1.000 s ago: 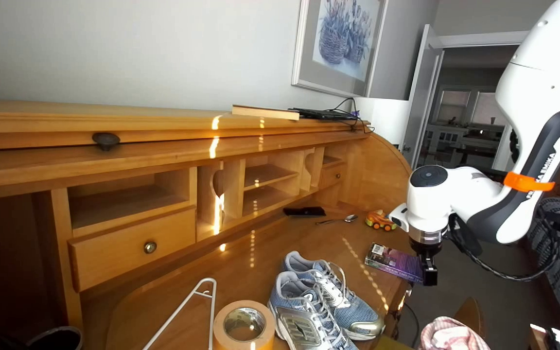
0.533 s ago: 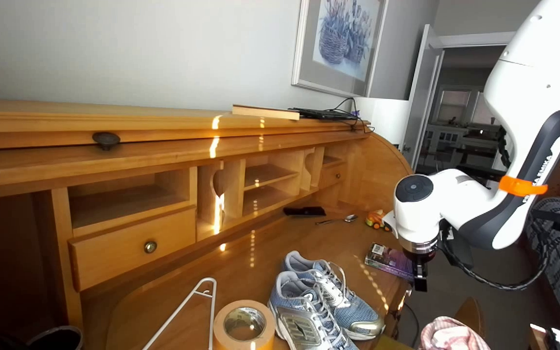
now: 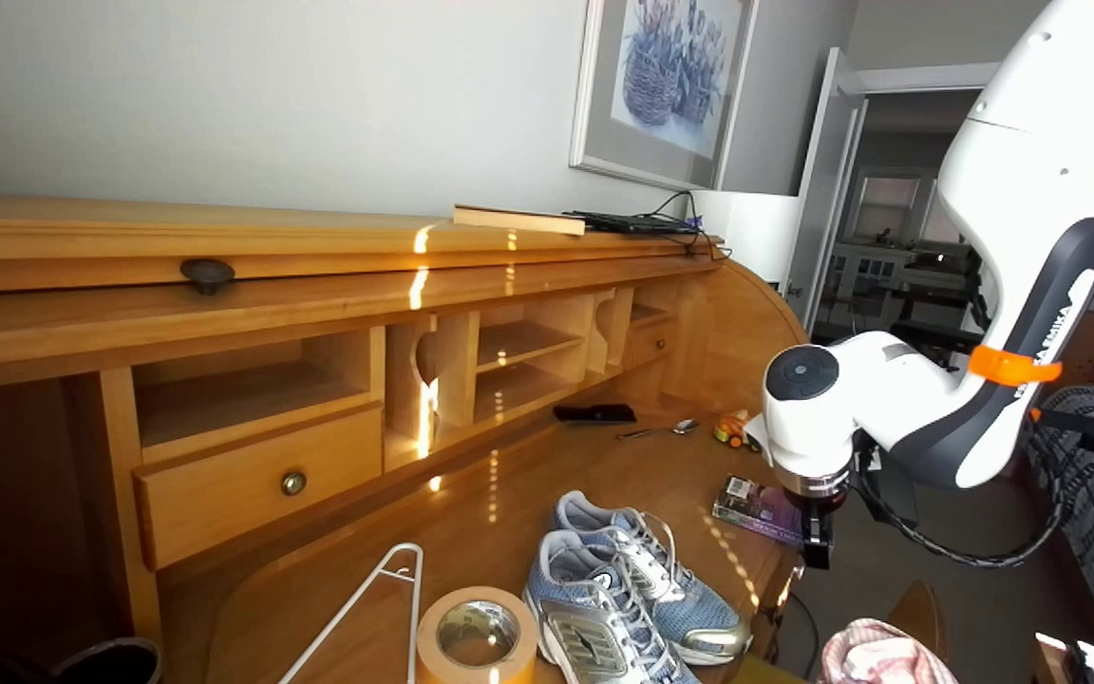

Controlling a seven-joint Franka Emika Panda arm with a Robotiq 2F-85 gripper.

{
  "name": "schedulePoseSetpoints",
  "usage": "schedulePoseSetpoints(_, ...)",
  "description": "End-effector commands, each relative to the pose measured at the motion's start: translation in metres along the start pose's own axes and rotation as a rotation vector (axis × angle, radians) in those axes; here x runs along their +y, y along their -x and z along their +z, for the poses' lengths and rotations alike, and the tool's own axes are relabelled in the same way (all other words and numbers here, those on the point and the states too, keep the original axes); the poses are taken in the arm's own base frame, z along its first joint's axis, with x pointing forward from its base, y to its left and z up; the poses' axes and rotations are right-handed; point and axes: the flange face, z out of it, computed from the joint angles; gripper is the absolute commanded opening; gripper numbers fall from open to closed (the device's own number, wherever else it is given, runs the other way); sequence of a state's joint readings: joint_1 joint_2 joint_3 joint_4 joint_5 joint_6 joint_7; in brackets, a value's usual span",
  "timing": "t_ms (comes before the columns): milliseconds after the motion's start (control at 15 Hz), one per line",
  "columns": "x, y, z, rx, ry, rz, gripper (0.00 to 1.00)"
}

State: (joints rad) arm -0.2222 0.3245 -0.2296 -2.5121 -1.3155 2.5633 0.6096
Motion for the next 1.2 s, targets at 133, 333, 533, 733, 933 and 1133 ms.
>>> schedulePoseSetpoints(133,-0.017,-0.010,0.016,-0.037,0.079,0.010,1.00)
schedulePoseSetpoints(333,-0.024,-0.017,0.023,-0.047,0.128,0.029,1.00)
schedulePoseSetpoints(533,-0.031,-0.025,0.029,-0.045,0.186,0.048,1.00)
schedulePoseSetpoints(733,-0.037,-0.032,0.035,-0.047,0.243,0.053,1.00)
schedulePoseSetpoints(933,-0.042,-0.035,0.042,-0.047,0.309,0.039,1.00)
schedulePoseSetpoints(1133,-0.045,-0.036,0.047,-0.046,0.362,0.039,1.00)
